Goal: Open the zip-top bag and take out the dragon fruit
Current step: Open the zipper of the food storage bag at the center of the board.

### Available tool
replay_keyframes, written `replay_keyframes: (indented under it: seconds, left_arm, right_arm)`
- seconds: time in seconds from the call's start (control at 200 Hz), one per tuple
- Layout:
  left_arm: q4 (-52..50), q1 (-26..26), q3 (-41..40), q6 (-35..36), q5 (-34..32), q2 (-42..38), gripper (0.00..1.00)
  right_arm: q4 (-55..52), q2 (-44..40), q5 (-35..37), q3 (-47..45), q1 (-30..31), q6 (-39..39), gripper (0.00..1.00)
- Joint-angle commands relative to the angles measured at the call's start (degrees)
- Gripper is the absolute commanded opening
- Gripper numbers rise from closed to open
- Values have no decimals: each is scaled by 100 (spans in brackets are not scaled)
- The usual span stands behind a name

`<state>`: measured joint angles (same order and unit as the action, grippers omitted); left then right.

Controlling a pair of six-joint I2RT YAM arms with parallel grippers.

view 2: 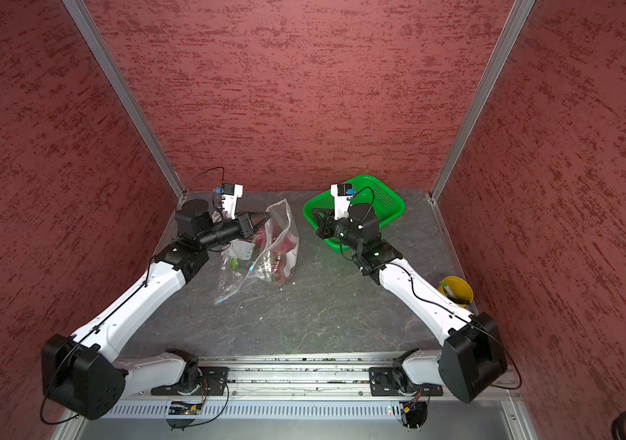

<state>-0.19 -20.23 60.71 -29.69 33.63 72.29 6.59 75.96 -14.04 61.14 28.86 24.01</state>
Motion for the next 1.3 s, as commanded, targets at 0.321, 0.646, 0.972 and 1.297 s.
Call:
replay_keyframes:
  seconds: [0.321,0.646,0.972,1.297]
  left_arm:
    - [561,-681,220,-415,-416,477,0]
    - [757,-799,32,-555,-770,459,0]
    - [-215,-634,129,203,-963,83,0]
    - [-474,-610,406,242,-388,259,0]
  right_arm:
    - [424,90,-528,-184,320,1343,59]
    - [52,481,-263,-374,489,1927,27]
    - [-1503,108,-14,-171,-284,779,0]
    - [-1735,-19,-539,-74,-693,334,4]
